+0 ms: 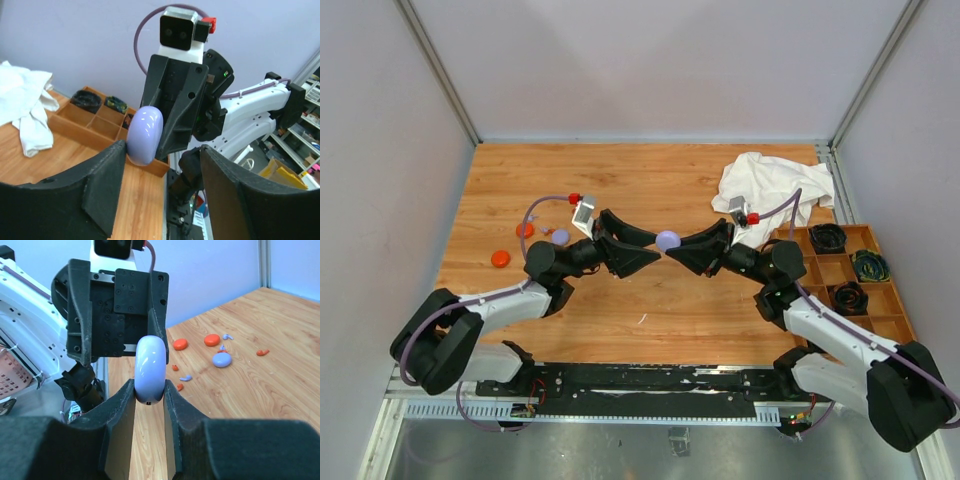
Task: Insert the wireless bluetooth earbuds into the charging case
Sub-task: Adjust the charging case.
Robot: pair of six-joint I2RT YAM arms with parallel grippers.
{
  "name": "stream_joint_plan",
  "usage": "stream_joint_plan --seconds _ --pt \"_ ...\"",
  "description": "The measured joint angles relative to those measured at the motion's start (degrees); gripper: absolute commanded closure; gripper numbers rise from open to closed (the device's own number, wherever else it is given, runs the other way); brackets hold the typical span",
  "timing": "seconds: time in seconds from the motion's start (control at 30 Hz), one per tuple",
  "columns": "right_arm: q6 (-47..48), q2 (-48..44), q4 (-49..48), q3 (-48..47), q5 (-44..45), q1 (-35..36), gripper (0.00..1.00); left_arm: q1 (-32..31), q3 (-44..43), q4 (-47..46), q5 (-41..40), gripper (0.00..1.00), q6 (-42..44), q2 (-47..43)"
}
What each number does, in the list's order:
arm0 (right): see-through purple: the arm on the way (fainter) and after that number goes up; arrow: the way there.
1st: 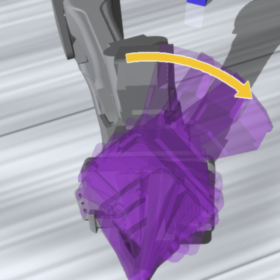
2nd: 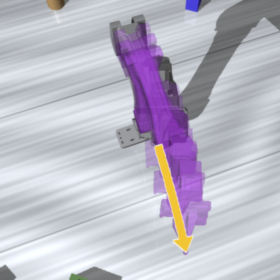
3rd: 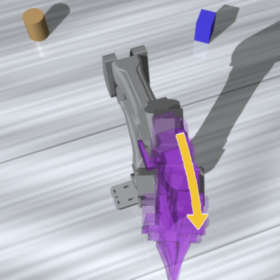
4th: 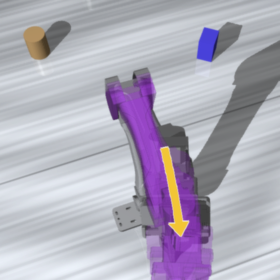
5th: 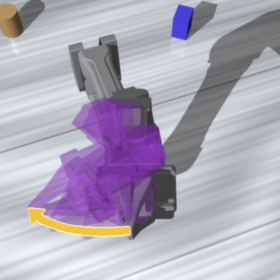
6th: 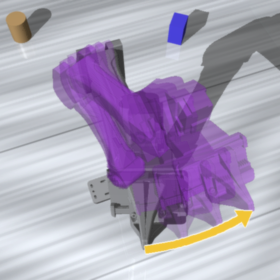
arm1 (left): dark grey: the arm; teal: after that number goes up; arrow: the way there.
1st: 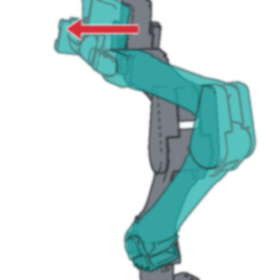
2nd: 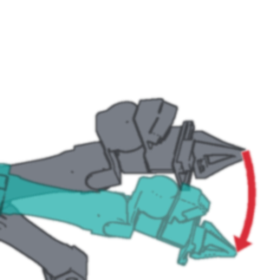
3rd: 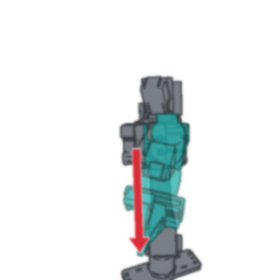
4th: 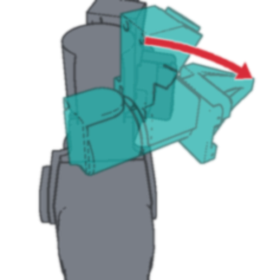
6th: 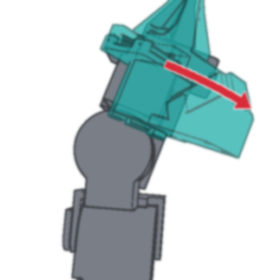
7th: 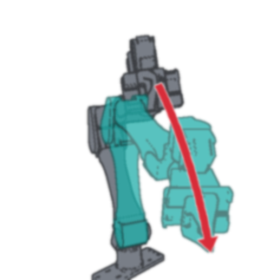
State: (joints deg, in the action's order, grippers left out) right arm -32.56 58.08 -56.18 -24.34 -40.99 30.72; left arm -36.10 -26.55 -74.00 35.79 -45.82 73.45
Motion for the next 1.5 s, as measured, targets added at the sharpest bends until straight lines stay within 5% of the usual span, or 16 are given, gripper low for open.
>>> stream_joint_plan --seconds 0.23,0.7,1.07,1.27,1.5 --pt "-3.2 1.4 -5.7 0.0 -2.0 0.0 0.95 0.5 0.0 -8.4 1.5 0.48 -5.3 3.2" --pt "-5.2 4.5 -10.8 -0.1 -5.2 0.4 0.94 0.7 0.0 -8.2 1.9 0.66 -5.4 3.3" --pt "-5.2 5.5 -11.3 -0.3 -7.0 0.6 0.81 0.8 0.0 -6.3 3.4 0.85 -2.1 2.4" --pt "-1.1 3.0 -5.1 -1.6 -9.0 0.6 0.63 0.8 -1.7 2.6 5.9 0.9 4.1 -1.7" --pt "11.8 -4.4 12.9 -4.8 -10.2 1.0 0.54 0.7 -9.1 22.8 9.4 0.9 15.5 -7.5"
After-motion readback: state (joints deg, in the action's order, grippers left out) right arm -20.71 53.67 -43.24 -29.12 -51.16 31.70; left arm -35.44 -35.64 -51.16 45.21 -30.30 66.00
